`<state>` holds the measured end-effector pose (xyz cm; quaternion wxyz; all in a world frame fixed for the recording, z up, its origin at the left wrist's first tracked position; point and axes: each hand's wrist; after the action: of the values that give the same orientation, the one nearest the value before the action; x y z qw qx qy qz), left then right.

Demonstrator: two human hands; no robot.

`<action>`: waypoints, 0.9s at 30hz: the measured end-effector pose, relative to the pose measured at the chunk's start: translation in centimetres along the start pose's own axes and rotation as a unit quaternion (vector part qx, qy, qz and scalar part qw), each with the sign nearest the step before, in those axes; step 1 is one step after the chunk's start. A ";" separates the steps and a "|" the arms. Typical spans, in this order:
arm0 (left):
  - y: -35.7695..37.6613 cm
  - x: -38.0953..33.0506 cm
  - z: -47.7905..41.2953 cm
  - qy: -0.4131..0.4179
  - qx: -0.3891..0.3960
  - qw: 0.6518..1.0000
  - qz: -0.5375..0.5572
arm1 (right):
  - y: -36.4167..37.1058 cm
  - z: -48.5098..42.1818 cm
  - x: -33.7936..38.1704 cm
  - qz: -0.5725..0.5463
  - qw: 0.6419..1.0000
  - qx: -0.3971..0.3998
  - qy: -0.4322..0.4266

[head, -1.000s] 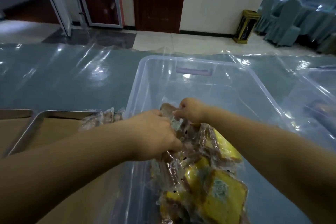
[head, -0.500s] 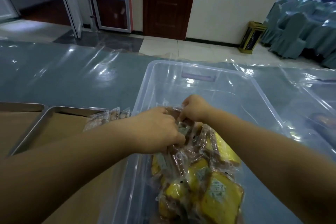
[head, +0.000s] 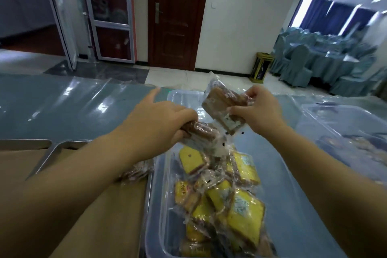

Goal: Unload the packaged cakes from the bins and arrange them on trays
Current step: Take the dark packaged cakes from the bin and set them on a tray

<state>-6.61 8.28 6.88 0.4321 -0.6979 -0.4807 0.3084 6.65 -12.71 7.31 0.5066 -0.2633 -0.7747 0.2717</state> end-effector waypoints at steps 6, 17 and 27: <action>-5.4 4.1 4.6 -0.038 -0.102 0.992 0.070 | -0.8 4.6 7.4 -0.027 0.990 -0.107 -0.084; -7.0 17.0 19.4 -0.241 0.060 0.953 0.174 | 7.8 11.4 20.5 -0.024 0.998 -0.022 -0.049; 2.5 24.3 25.5 -0.358 0.103 0.891 0.261 | 22.4 13.6 19.5 0.079 0.980 0.171 0.057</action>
<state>-18.76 38.50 -6.86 0.2042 -0.5917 -0.3693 0.6869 -9.79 14.49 -0.24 0.5646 -0.2478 -0.6634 0.4238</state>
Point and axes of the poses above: each hand's wrist, its own z-axis away from the middle knuckle, its own y-axis out of the palm, x = y × z, and after that the axes turned 4 degrees about z, right-handed
